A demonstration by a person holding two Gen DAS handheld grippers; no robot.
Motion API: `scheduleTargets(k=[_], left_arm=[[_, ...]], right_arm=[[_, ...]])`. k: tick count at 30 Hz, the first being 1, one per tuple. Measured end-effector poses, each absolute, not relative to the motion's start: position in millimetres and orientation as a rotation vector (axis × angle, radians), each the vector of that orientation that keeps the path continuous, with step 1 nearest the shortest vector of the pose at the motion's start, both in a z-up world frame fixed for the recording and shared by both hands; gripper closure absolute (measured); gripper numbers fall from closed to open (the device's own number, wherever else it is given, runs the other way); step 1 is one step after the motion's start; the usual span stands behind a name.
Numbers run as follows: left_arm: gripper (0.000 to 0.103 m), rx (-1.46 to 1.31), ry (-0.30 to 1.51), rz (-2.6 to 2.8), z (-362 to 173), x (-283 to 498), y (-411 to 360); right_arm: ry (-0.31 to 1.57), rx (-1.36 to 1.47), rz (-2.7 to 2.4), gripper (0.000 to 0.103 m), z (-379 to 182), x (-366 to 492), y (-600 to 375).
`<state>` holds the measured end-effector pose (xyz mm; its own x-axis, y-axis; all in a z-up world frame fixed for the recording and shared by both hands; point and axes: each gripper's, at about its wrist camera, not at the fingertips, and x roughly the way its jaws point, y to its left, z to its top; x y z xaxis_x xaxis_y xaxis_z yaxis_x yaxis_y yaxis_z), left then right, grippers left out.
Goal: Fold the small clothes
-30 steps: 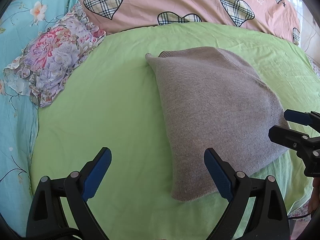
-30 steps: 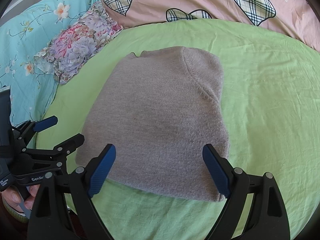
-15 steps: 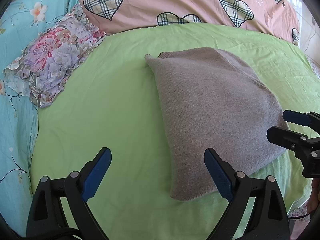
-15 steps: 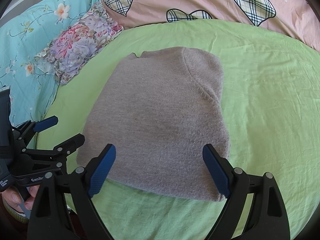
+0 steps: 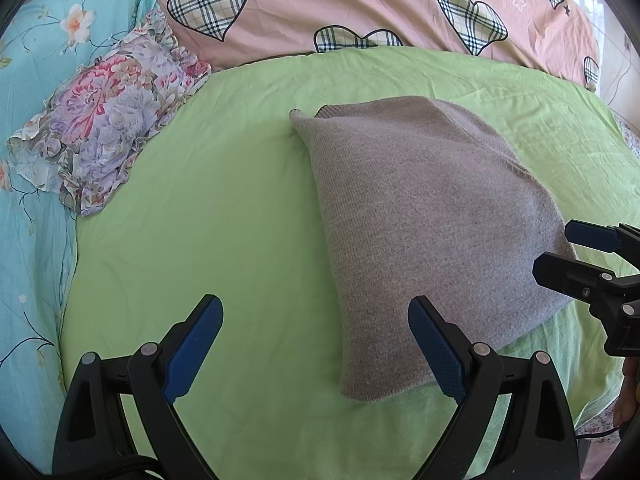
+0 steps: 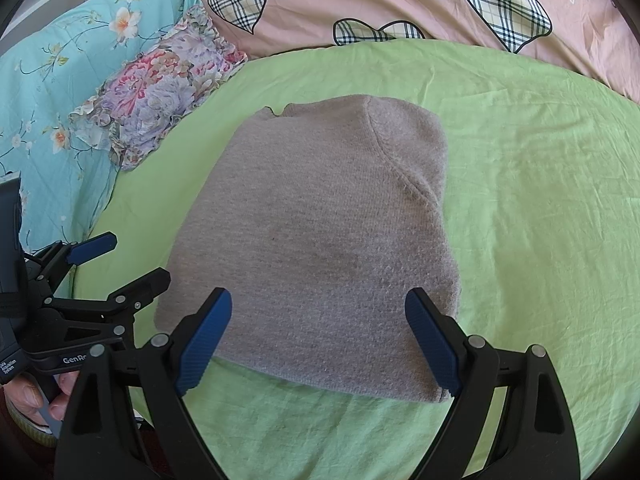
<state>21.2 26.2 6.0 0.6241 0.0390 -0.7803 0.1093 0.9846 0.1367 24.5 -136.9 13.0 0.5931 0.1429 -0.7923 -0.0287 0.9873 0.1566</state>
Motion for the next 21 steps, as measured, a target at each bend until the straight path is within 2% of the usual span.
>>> scheduleTargets(k=[21], left_arm=[[0.009,0.183,0.889,-0.046,12.4,20.0,22.3]], right_arm=[[0.927,0.130,0.101,0.014,16.9,24.4,-136.5]])
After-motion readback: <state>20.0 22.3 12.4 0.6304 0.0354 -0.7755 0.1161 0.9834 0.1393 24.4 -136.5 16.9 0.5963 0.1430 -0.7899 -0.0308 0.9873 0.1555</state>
